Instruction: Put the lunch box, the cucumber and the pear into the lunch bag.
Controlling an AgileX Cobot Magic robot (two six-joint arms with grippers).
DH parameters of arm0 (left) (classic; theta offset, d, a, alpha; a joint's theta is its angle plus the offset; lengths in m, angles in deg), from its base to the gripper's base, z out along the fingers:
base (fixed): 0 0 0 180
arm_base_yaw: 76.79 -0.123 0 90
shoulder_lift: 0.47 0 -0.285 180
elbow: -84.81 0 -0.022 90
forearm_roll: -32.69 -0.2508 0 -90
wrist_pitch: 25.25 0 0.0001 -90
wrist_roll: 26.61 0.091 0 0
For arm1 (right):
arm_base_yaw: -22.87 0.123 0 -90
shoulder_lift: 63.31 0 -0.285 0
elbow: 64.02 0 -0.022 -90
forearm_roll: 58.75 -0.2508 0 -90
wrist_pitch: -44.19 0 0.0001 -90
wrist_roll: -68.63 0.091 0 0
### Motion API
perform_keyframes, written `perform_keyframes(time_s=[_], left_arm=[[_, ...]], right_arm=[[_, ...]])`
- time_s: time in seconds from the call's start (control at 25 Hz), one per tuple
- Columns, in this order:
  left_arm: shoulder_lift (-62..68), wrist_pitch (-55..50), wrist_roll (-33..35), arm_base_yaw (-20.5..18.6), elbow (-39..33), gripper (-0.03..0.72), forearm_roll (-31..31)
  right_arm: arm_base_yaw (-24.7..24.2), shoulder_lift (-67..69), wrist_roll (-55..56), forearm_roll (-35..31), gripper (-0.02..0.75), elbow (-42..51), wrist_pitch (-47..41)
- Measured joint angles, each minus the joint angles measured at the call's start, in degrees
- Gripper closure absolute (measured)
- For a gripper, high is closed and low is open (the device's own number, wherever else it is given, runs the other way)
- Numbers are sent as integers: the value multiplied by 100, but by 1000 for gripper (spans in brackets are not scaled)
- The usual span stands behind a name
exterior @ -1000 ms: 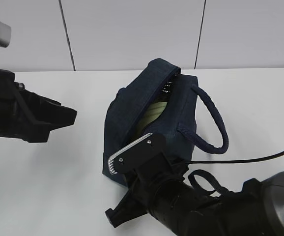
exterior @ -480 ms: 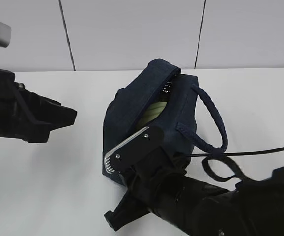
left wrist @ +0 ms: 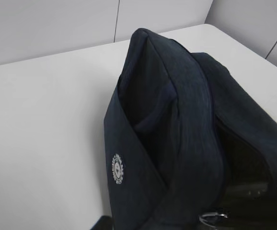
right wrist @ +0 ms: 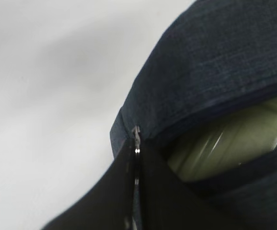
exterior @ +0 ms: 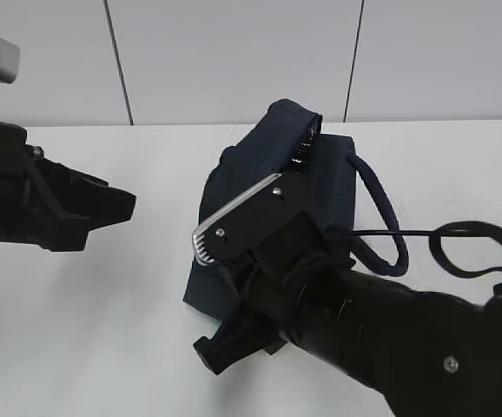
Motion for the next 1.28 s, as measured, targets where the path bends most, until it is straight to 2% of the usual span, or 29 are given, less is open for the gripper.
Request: perform_keyframes(time_s=[0.24, 0.52, 0.72, 0.84, 1.0, 1.12, 1.28], left_arm=[[0, 0, 0, 0, 0, 419, 0], [7, -53, 0, 0, 0, 419, 0], [381, -565, 141, 0, 0, 419, 200], [749, -1016, 1177, -80, 0, 419, 1137], [1167, -1564, 2937, -611, 0, 419, 2469], [1460, -1713, 4063, -925, 0, 419, 2836], [1859, -2043, 5112, -978, 0, 419, 3044]], right_arm=[[0, -65, -687, -677, 738, -59, -225], [2, -219, -1087, -850, 738, -236, -235], [2, -420, -1636, -1199, 738, -548, -207], [2, -453, -2121, -1548, 738, -640, -196], [2, -468, -2368, -1881, 738, -651, -168], [2, -468, -2405, -1946, 738, -651, -168], [2, -468, -2414, -1969, 738, -651, -188]])
